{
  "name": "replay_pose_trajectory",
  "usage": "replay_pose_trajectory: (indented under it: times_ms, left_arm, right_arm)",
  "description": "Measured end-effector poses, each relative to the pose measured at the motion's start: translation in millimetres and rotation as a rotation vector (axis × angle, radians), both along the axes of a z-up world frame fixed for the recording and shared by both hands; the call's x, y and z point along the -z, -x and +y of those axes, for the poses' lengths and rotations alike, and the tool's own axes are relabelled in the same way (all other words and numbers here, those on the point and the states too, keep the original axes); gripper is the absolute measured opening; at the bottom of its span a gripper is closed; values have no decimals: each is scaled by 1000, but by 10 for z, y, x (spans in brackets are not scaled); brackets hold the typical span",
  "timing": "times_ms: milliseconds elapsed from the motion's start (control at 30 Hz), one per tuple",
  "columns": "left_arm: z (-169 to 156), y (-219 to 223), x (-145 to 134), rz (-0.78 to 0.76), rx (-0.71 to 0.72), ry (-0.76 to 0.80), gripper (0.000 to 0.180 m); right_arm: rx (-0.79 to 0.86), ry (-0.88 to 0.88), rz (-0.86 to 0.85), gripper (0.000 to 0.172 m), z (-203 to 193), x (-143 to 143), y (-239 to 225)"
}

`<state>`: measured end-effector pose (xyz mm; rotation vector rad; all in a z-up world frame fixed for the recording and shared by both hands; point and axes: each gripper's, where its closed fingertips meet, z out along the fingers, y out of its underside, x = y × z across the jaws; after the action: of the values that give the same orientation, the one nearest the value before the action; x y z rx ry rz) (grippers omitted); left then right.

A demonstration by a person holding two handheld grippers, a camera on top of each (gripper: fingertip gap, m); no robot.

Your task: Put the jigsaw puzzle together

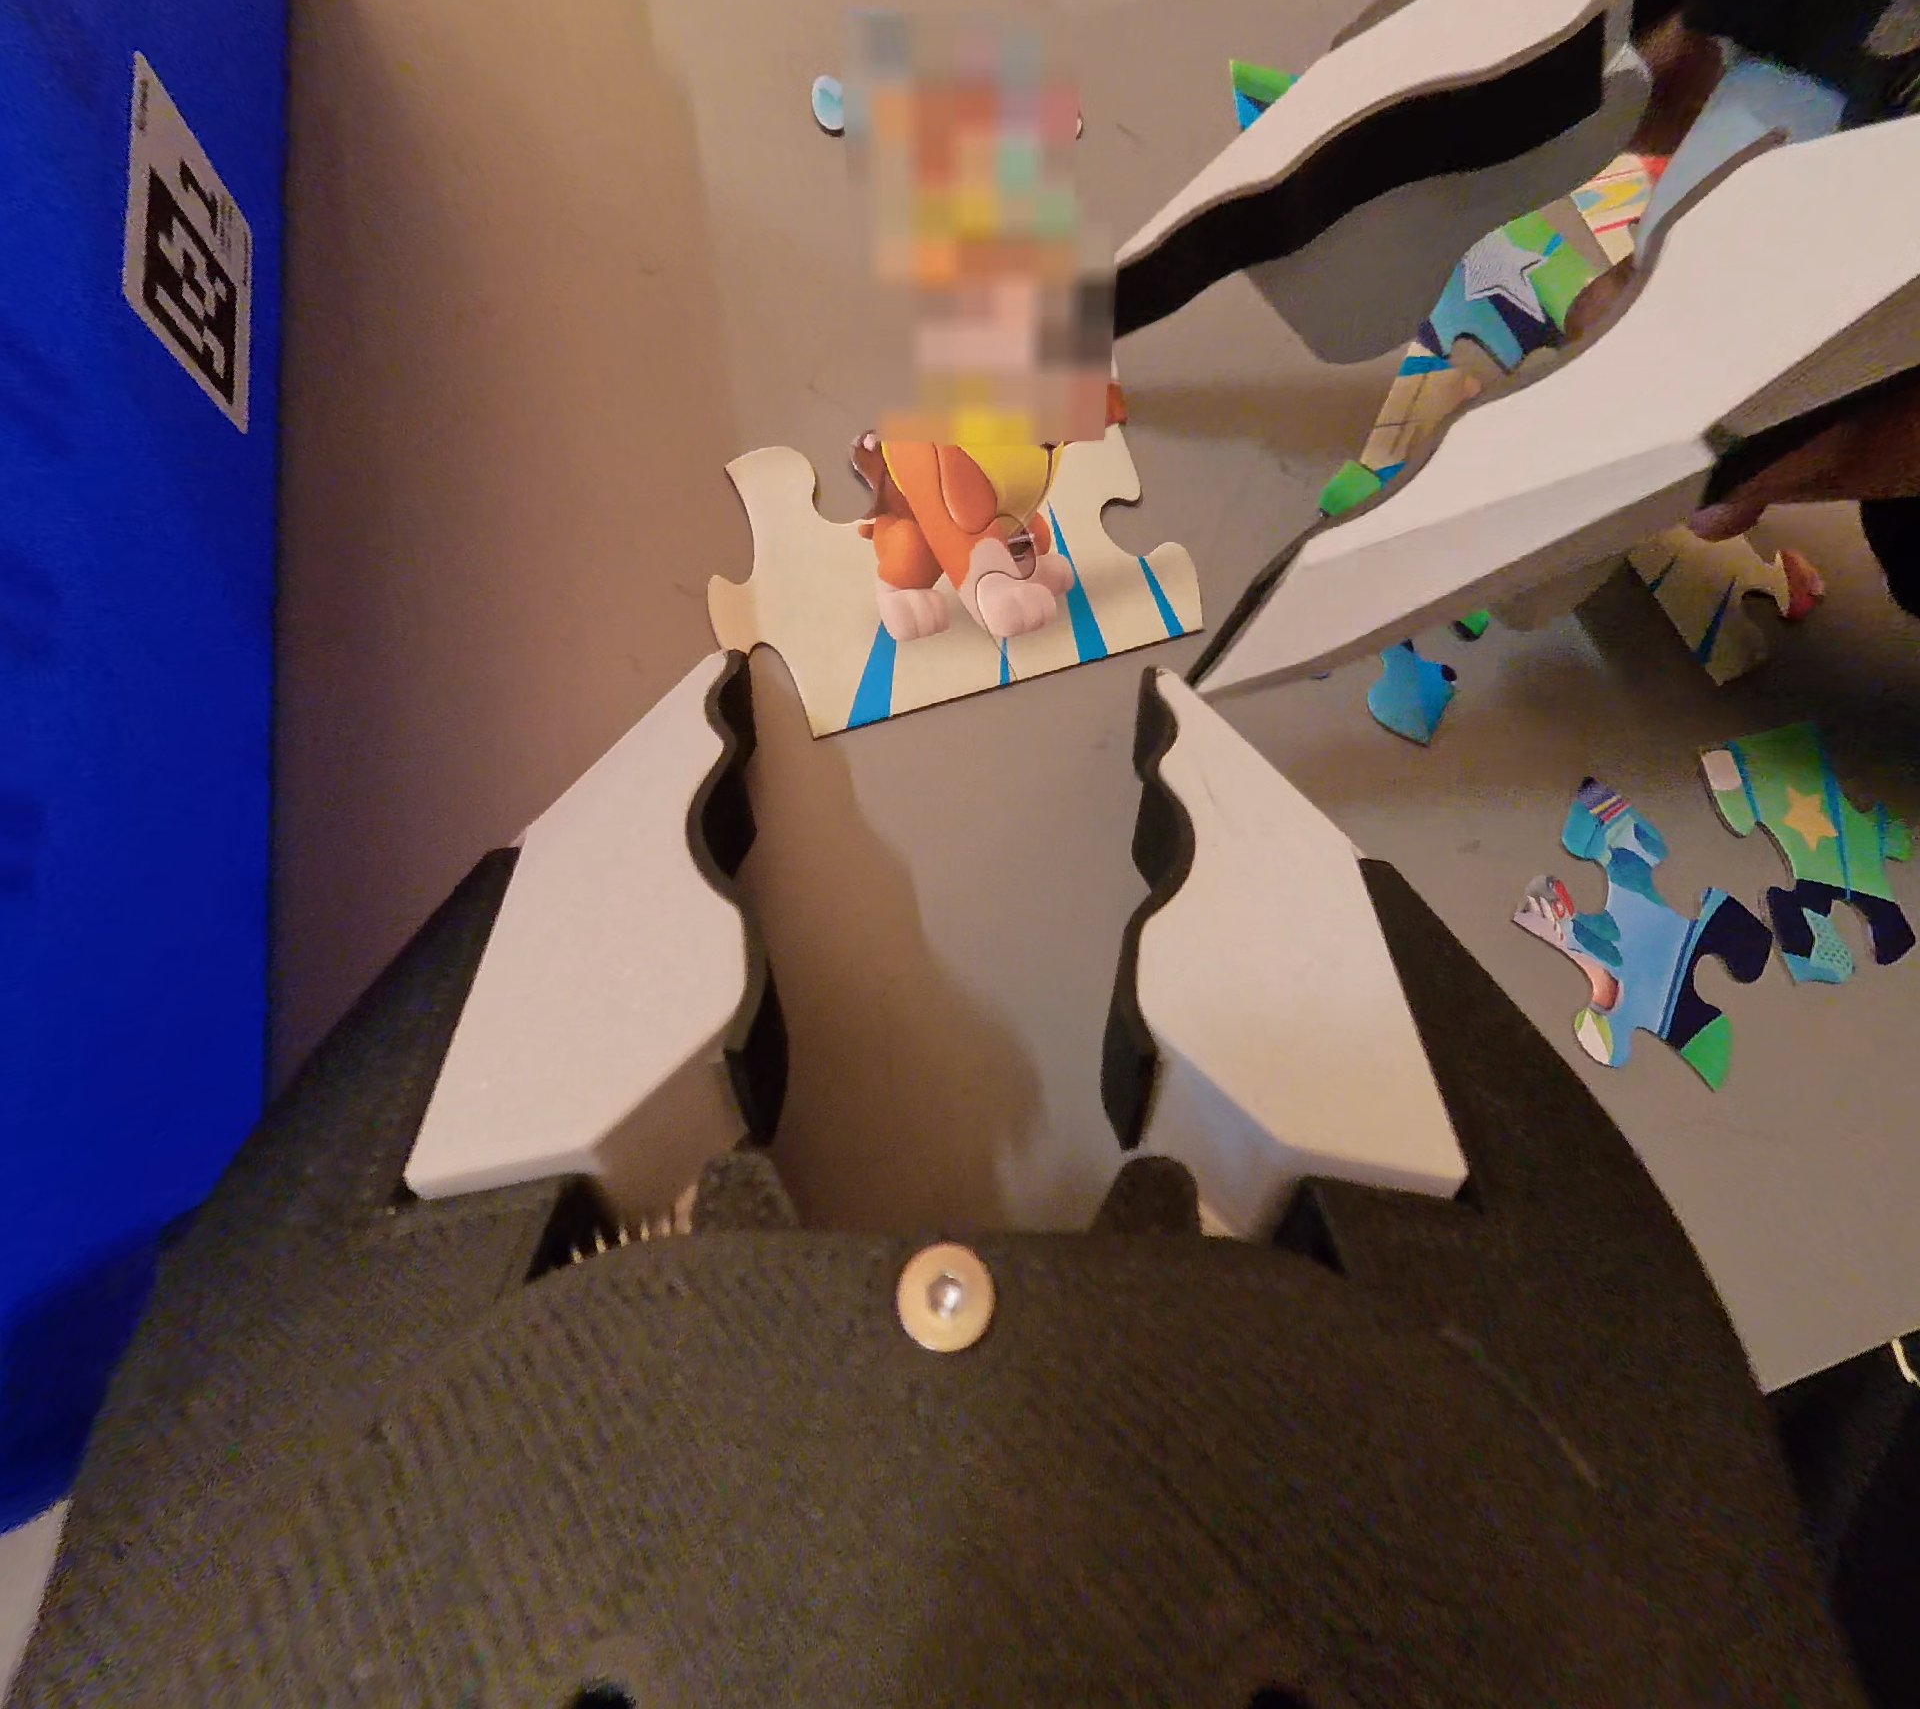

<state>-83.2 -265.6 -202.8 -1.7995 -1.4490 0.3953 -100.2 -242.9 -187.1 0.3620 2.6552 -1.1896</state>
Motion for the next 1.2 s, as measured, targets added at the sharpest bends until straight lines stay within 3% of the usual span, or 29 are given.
replay_pose_trajectory:
  times_ms: [300,533,667,867,1067,1200]
  left_arm:
    - [20,-1,-5,0,12,-15,70]
    - [14,2,-6,2,8,-10,71]
    - [7,5,0,0,3,-6,70]
    - [4,6,-10,1,0,-24,71]
    - [5,6,-9,1,-1,-25,71]
    - [-6,10,-13,6,-9,-18,71]
  right_arm:
    - [-12,-42,-66,78,114,49,-123]
    - [-17,7,-23,75,52,-26,-61]
    - [-2,-36,20,62,28,87,47]
    - [3,11,-4,65,46,-19,44]
    - [-17,-24,13,65,68,89,-4]
    - [-16,30,28,62,23,-59,-22]
